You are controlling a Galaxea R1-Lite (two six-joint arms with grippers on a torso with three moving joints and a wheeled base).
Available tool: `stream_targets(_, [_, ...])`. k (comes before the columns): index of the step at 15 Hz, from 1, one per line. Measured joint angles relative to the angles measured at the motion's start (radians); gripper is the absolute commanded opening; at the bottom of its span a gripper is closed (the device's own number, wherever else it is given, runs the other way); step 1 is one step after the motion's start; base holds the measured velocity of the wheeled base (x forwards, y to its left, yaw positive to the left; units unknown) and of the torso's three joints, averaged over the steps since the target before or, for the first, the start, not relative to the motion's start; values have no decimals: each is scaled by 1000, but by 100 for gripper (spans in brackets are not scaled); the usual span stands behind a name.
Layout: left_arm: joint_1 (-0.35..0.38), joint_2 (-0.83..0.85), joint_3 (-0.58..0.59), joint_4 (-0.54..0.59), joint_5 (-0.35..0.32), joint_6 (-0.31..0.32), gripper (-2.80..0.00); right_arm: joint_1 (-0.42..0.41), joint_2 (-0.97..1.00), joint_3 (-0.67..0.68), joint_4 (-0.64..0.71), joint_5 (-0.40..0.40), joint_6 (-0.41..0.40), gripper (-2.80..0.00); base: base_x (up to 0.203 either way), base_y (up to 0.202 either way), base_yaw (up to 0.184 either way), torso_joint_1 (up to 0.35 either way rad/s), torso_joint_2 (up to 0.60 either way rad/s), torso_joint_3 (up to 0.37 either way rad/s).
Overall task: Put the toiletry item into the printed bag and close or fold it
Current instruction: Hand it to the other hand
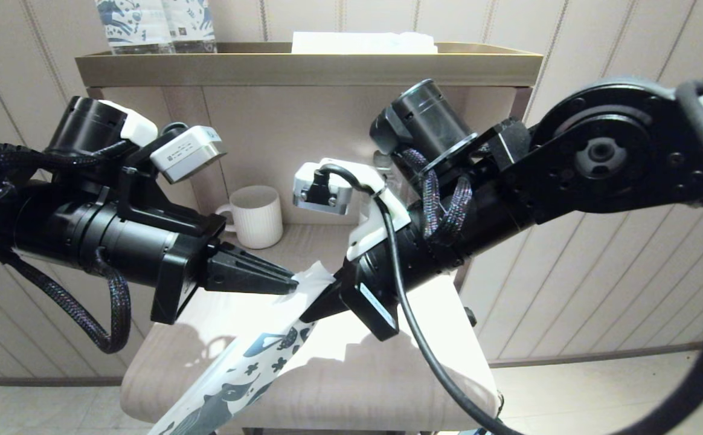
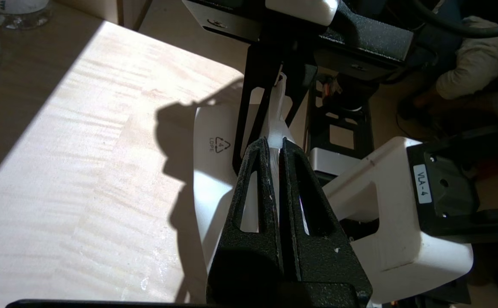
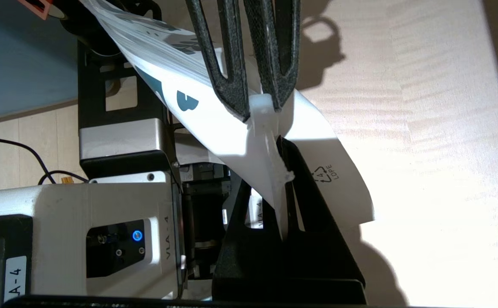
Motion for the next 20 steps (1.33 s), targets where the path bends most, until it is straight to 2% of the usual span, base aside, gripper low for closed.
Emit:
stream_targets(10, [1,7,0,2,1,0,-280,-15,-24,38,1,-3,-7,-280,0,0,0,0,0,0])
stream_targets(14, [3,-3,-17,1,4,-16,-280,-16,-23,37,1,-12,-5,-280,0,0,0,0,0,0])
stream_targets(17, [34,-21,-36,-1,4,-39,-280,-5,-17,18,0,-33,-5,-280,0,0,0,0,0,0])
stream_targets(18, [35,-27,-40,0,5,-50,0,-1,-11,9,1,-34,-4,-280,0,0,0,0,0,0])
stream_targets(20, [37,-41,-41,0,11,-60,0,6,4,-7,1,-65,-4,-280,0,0,0,0,0,0])
